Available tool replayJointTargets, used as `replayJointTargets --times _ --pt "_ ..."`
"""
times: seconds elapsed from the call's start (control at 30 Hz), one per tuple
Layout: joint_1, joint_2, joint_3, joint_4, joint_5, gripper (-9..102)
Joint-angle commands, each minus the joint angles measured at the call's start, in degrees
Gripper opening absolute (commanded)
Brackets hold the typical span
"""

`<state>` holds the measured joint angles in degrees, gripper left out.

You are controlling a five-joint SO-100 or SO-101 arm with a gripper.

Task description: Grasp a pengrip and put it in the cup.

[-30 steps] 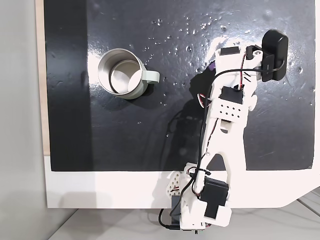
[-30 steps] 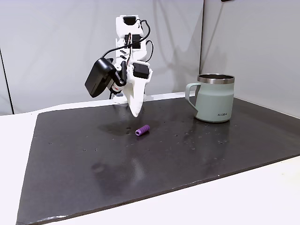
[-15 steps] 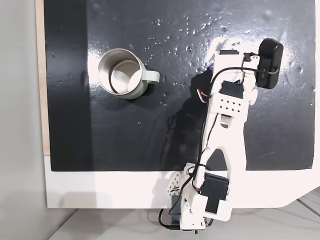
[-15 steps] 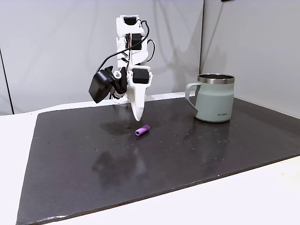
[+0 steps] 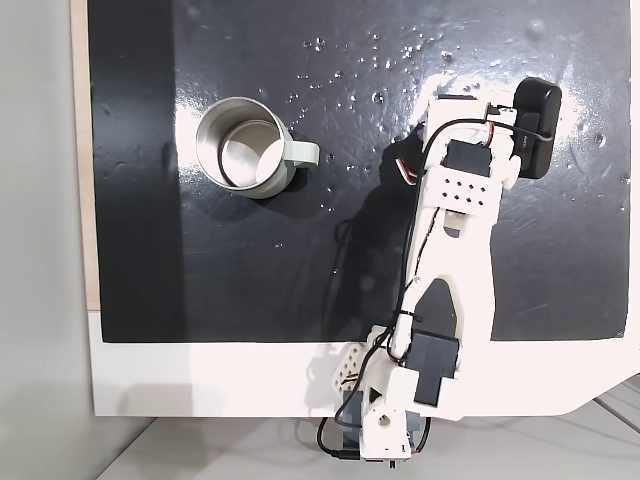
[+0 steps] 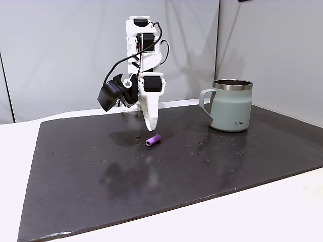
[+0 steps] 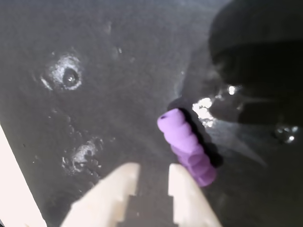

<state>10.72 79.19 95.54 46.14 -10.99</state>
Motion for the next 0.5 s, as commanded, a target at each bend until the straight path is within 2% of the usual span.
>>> replayJointTargets --times 0.0,0.47 --pt "0.79 -0.26 -4.48 0.26 -2.11 17" --pt "-1.05 -7.65 -7.56 5.45 -10.63 24"
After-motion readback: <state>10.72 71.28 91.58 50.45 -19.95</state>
